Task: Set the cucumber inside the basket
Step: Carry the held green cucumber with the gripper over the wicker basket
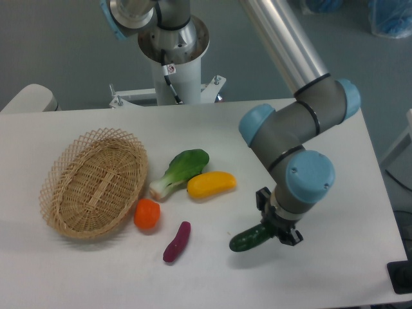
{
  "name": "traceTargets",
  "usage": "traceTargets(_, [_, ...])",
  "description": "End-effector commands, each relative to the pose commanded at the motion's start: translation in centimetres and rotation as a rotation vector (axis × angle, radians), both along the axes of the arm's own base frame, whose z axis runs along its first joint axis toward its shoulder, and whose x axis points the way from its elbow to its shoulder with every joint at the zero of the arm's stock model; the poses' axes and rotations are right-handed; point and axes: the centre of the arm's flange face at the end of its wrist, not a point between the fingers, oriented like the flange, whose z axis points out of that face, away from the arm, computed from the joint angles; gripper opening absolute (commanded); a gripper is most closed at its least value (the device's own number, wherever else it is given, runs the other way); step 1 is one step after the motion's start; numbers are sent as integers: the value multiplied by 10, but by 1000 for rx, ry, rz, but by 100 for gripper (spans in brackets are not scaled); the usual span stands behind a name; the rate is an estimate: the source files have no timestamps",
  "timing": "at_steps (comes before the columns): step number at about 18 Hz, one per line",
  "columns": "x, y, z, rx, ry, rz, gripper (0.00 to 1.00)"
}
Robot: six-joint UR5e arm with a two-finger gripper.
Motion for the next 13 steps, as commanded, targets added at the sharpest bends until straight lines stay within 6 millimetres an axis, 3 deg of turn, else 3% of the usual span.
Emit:
traceTargets(8, [122, 7, 32, 15, -33, -19, 22])
traceTargets(11, [185, 1, 36, 17, -58, -27, 22])
traceTargets(13, [218, 10, 33, 3, -62, -1, 22])
